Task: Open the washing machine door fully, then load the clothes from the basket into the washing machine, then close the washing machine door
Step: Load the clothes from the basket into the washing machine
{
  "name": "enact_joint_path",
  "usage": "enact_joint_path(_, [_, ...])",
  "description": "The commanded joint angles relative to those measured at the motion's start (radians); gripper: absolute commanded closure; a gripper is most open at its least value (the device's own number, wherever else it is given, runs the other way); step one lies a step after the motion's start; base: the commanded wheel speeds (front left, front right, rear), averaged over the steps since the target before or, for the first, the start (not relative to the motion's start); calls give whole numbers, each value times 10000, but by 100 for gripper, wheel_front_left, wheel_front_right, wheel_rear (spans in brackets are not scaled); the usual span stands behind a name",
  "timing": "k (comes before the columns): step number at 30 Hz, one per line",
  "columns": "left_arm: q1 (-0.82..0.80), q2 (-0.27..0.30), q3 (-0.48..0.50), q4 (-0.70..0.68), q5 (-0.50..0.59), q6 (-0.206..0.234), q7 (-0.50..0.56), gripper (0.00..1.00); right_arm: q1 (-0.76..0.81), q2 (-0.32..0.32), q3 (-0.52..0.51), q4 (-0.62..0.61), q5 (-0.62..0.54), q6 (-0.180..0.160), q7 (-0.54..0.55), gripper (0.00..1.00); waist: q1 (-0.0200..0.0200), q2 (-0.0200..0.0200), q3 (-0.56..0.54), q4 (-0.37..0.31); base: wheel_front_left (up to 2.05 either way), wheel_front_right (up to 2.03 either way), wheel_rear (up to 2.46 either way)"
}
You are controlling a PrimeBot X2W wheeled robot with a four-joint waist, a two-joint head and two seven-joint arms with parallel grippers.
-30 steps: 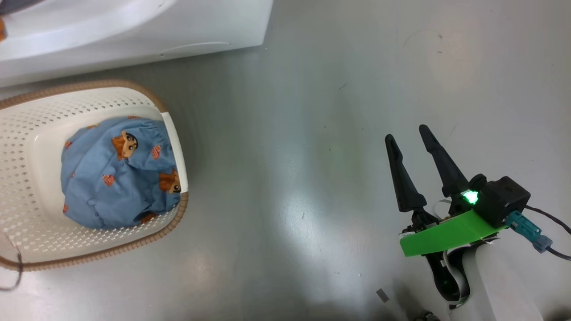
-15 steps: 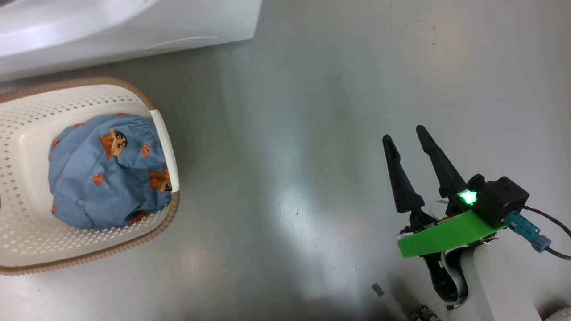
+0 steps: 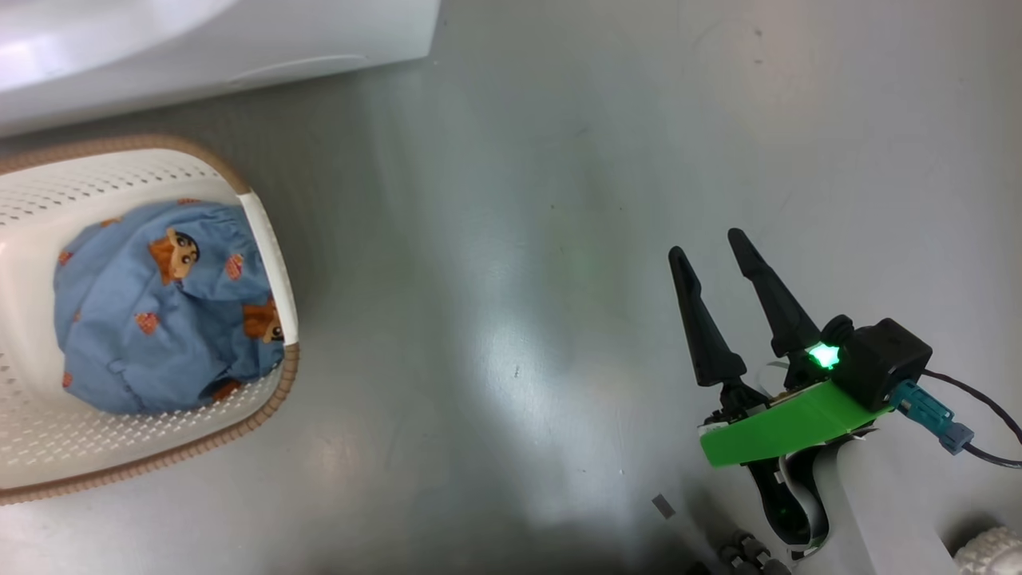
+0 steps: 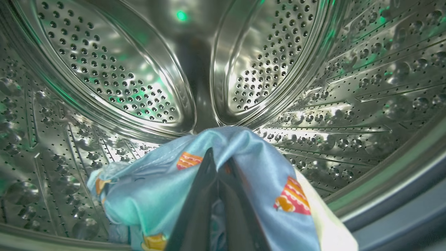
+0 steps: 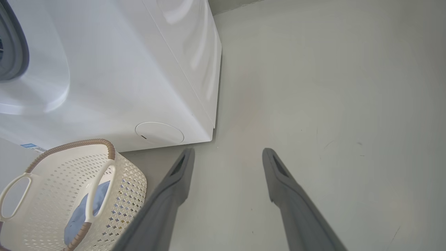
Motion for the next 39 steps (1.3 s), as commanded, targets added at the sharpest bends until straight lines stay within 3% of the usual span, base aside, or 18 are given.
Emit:
enact_joint_path(1, [-273, 676, 115, -57, -186, 54, 88, 100, 389, 34, 294, -213, 117, 16, -48, 0, 1, 0, 147, -85, 0, 0, 0])
enact_joint_path(14, [-1274, 1442, -562, -609, -198, 54, -718, 100, 482, 34, 609, -350, 322, 16, -48, 0, 1, 0, 638, -397, 0, 0, 0])
enact_joint_path(20, [-1478, 1914, -357, -1489, 206, 54, -767, 100, 493, 34, 833, -397, 443, 16, -48, 0, 1, 0, 758, -711, 0, 0, 0])
enact_joint_path(26, [-1486, 1924, 110, -1799, 135, 54, -770, 100, 557, 34, 866, -458, 476, 16, -48, 0, 1, 0, 847, -834, 0, 0, 0])
enact_joint_path(39, [-1660, 2122, -1606, -73, -1185, 54, -337, 100, 580, 34, 959, -309, 479, 16, -48, 0, 1, 0, 691, -818, 0, 0, 0])
